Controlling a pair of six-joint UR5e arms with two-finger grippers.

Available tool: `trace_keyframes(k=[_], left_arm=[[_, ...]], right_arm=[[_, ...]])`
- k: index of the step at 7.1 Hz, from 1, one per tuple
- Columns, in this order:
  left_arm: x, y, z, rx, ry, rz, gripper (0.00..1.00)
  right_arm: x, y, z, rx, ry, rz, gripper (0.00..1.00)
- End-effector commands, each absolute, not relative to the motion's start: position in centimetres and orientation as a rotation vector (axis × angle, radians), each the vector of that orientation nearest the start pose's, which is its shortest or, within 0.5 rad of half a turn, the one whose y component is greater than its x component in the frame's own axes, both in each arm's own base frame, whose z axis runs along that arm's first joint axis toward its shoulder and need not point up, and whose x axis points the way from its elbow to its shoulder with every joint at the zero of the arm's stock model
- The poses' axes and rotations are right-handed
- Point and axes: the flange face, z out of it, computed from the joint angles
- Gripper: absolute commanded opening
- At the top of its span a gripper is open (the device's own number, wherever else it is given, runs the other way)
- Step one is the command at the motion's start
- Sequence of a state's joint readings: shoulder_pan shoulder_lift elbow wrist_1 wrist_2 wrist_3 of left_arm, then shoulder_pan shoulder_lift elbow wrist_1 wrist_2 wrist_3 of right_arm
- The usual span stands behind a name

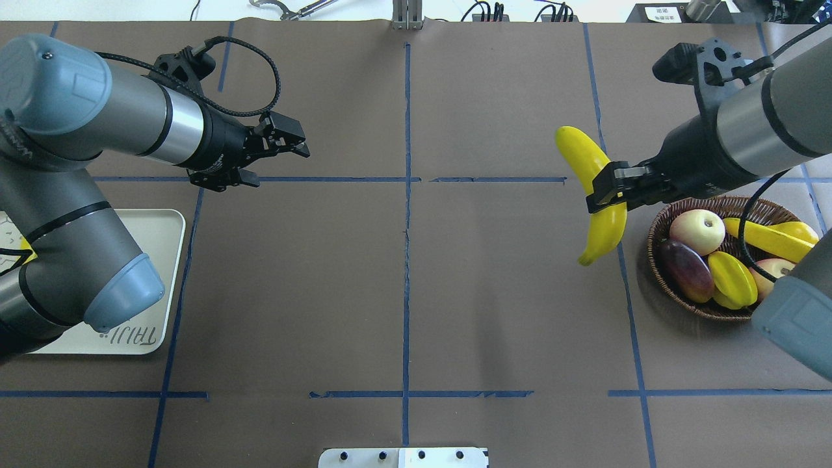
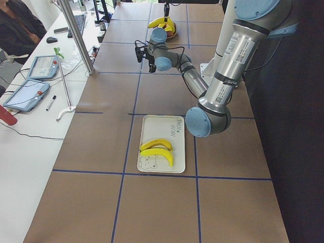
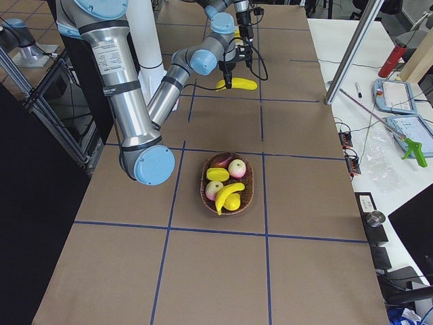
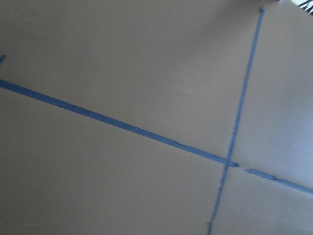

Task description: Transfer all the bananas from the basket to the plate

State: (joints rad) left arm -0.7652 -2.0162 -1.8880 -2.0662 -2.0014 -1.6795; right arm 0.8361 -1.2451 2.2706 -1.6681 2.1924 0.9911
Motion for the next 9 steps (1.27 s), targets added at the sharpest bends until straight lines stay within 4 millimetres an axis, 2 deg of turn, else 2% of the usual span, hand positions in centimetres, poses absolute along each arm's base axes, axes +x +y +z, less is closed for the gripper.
trace_keyframes(k=[1, 3, 4, 5, 6, 9], left_arm=[[35.4, -46.5, 19.6, -0.042, 1.543, -0.576, 1.0], [35.6, -45.1, 17.8, -0.095, 1.67, -0.599, 1.0], [37.4, -43.4, 16.9, -0.078, 1.727, -0.586, 1.0], [38.0, -42.3, 16.3, -0.077, 1.776, -0.559, 1.0], [38.0, -42.2, 15.3, -0.074, 1.794, -0.548, 1.0], [41.0, -39.8, 14.2, -0.099, 1.81, -0.534, 1.0]], right_arm=[[-27.8, -38.1, 18.5, 0.128, -1.072, -0.075, 0.0], [-29.7, -36.8, 16.9, 0.132, -1.089, -0.104, 0.0], [-31.6, -35.6, 16.1, 0.116, -1.099, -0.109, 0.0], [-32.9, -34.7, 15.3, 0.122, -1.106, -0.13, 0.0], [-33.3, -34.3, 14.9, 0.118, -1.112, -0.135, 0.0], [-33.8, -34.0, 12.8, 0.142, -1.141, -0.102, 0.0]])
